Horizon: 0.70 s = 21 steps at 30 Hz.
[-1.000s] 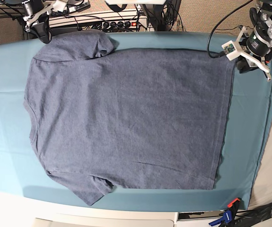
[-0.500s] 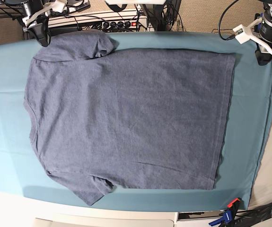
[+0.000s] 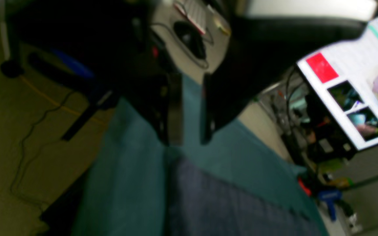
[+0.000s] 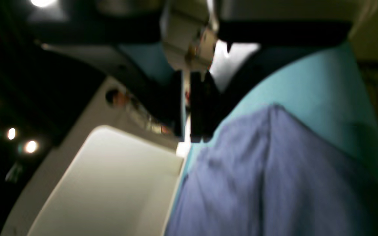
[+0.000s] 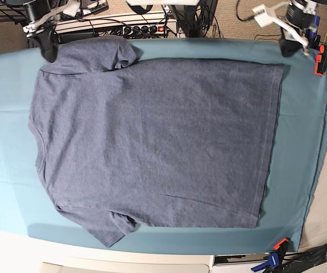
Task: Fold the T-shirt properly
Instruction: 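Move both grippers down to the shoulder corners of the grey shirt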
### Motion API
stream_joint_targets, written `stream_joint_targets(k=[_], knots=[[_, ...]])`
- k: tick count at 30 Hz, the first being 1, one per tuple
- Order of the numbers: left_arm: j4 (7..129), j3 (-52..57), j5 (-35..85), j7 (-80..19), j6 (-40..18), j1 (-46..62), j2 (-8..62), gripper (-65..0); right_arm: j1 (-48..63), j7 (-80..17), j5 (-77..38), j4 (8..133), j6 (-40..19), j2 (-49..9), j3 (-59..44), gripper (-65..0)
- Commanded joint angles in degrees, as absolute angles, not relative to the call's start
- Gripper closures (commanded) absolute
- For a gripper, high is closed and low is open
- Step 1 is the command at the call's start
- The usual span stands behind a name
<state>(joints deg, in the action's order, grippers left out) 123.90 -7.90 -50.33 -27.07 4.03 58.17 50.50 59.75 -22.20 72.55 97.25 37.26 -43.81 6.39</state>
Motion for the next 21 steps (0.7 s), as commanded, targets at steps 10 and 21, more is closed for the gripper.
stream_joint_targets(k=[10,21], knots=[[124.79,-9.85,-49.56,-28.97,5.13,55.05,50.78,-11.4,59.83,-19.7,59.66,97.86,32.05,-44.34,6.0,-17.6],[124.79,-9.85,-46.19,-28.51,4.91,52.21,50.78,-11.5,56.18,-30.96,53.34,97.86,24.1,-43.31,6.0,-19.1]])
